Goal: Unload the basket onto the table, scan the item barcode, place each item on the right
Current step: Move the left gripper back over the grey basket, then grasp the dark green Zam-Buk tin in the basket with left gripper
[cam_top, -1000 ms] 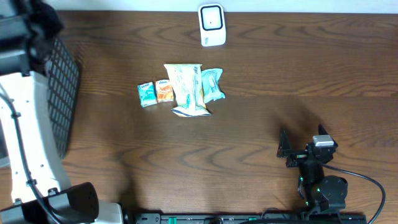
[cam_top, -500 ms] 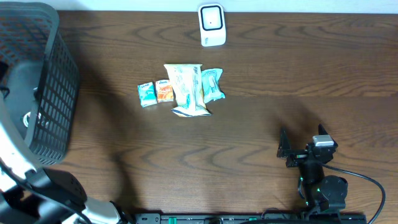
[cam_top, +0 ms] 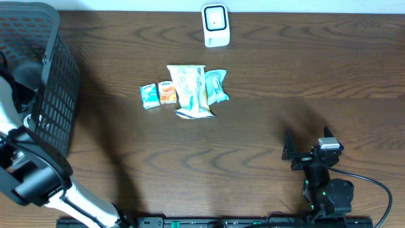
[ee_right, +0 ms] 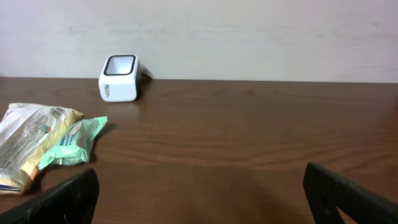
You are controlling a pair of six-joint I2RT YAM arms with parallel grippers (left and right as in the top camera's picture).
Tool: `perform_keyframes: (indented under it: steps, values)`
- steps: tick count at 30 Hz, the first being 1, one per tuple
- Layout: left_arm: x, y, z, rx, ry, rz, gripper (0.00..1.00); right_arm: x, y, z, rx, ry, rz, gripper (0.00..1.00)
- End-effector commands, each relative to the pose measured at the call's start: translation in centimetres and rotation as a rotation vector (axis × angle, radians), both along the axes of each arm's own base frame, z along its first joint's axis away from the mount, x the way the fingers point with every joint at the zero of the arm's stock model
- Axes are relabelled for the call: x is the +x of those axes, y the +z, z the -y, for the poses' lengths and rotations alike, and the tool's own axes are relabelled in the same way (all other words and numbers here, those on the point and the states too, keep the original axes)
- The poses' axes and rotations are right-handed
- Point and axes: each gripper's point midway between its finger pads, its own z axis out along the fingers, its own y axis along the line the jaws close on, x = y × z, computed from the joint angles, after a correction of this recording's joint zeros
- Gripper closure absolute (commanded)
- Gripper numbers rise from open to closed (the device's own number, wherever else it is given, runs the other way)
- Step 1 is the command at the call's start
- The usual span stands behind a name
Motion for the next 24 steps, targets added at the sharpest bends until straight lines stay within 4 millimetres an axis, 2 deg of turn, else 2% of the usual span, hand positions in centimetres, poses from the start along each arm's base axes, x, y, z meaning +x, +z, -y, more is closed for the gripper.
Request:
perform_keyframes:
  steps: [1, 4, 8, 15, 20, 24]
  values:
    - [-0.4, -2.7, 0.0, -0.033, -0.030, -0.077, 0.14, 0.0, -0.1, -0.1, 0.014, 0.002, -0.001, 0.01]
    - [0.1, -4.9, 0.7, -0.107, -0.114, -0.109, 0.12, 0.0, -0.1, -0.1, 0.014, 0.002, -0.001, 0.01]
    - [0.0, -6.5, 1.0, -0.138, -0.127, -0.136, 0.09, 0.0, -0.1, -0.1, 0.014, 0.002, -0.001, 0.01]
    - [0.0, -7.8, 1.0, -0.157, -0.128, -0.154, 0.06, 0.0, -0.1, -0.1, 0.014, 0.002, -0.001, 0.01]
    - [-0.1, -8.0, 1.1, -0.160, -0.127, -0.157, 0.06, 0.0, -0.1, -0.1, 0.014, 0.002, -0.001, 0.01]
    - [0.4, -8.6, 1.8, -0.209, -0.153, -0.123, 0.06, 0.0, -0.1, -0.1, 0.014, 0.002, -0.001, 0.01]
